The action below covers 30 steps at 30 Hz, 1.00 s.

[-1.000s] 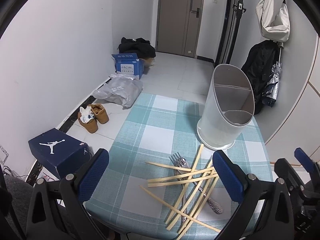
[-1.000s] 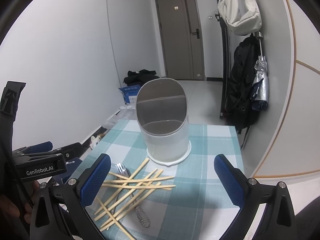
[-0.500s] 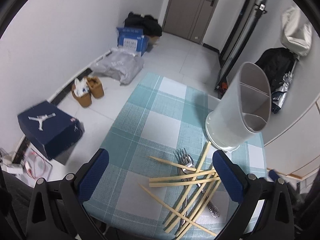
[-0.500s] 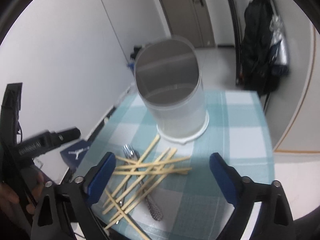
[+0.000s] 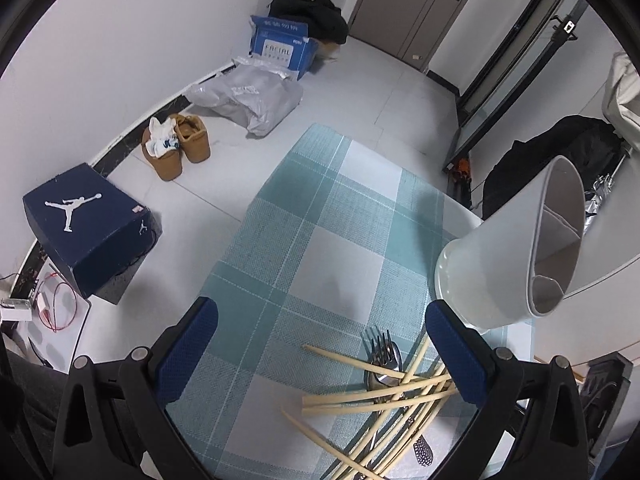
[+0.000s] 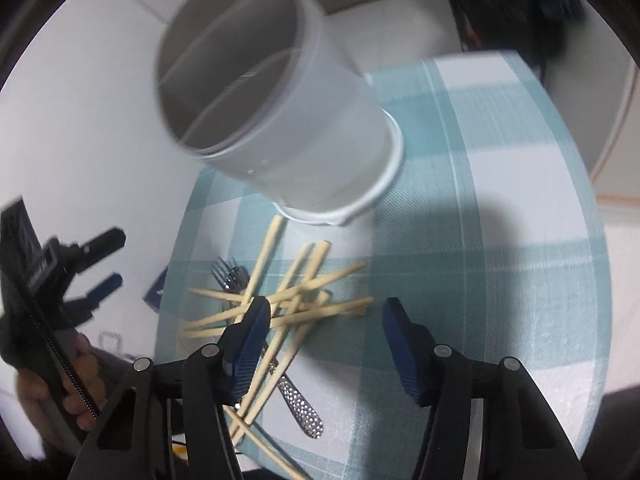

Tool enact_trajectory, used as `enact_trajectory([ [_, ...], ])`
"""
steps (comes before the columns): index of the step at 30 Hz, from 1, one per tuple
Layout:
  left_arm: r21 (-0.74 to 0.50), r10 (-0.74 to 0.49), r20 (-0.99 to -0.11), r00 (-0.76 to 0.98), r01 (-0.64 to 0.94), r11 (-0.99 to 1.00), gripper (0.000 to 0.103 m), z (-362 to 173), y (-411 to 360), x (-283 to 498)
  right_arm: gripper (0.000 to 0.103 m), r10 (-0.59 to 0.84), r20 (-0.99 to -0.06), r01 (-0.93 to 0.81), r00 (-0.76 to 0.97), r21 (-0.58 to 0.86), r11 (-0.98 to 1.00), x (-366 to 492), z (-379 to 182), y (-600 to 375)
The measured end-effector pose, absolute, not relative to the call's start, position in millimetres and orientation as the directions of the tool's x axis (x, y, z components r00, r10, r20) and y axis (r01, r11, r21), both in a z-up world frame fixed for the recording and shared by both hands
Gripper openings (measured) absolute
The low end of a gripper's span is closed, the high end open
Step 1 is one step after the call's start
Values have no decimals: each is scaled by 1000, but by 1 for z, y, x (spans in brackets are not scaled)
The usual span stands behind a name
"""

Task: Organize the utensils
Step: 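Lower the right gripper onto the chopstick pile and close on chopsticks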

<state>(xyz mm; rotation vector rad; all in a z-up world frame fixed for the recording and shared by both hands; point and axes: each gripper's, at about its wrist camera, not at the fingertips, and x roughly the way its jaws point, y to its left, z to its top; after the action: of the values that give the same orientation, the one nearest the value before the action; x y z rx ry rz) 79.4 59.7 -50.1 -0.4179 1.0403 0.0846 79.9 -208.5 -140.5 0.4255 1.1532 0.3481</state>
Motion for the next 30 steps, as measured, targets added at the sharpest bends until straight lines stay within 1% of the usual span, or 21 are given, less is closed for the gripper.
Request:
enact_trajectory([
  [1, -301, -135, -852, 505, -263, 917, 102, -51, 60, 81, 57, 495, -792, -21, 356, 523, 852, 81, -145, -213],
  [3, -309, -143, -853, 502, -264, 914, 102, -50, 60, 82, 52, 527, -779, 32, 339, 569, 822, 82, -151, -224],
  [7, -315, -150, -850, 505, -259, 913, 102, -48, 59, 83, 47, 572, -741, 111, 352, 640, 760, 84, -161, -241],
  [8, -316, -152, -849, 506, -256, 913, 102, -48, 59, 83, 42, 579, -731, 124, 360, 653, 747, 84, -163, -245],
  [10, -314, -150, -848, 508, -254, 915, 102, -48, 59, 83, 38, 591, -714, 149, 375, 675, 722, 85, -168, -252],
  [11, -310, -147, -849, 508, -253, 916, 102, -48, 58, 83, 35, 596, -708, 159, 378, 684, 712, 84, -170, -255],
  [12, -306, -144, -849, 509, -251, 918, 102, -48, 58, 83, 31, 594, -710, 168, 378, 683, 710, 82, -169, -258],
  [17, -299, -134, -846, 516, -251, 921, 102, -46, 59, 82, 25, 583, -719, 171, 378, 673, 720, 80, -168, -260],
  [21, -300, -131, -842, 524, -251, 920, 102, -45, 59, 79, 12, 566, -734, 183, 375, 657, 731, 89, -178, -243],
  [30, -283, -117, -831, 544, -233, 930, 102, -43, 59, 74, 7, 540, -719, 198, 438, 663, 722, 89, -174, -247],
])
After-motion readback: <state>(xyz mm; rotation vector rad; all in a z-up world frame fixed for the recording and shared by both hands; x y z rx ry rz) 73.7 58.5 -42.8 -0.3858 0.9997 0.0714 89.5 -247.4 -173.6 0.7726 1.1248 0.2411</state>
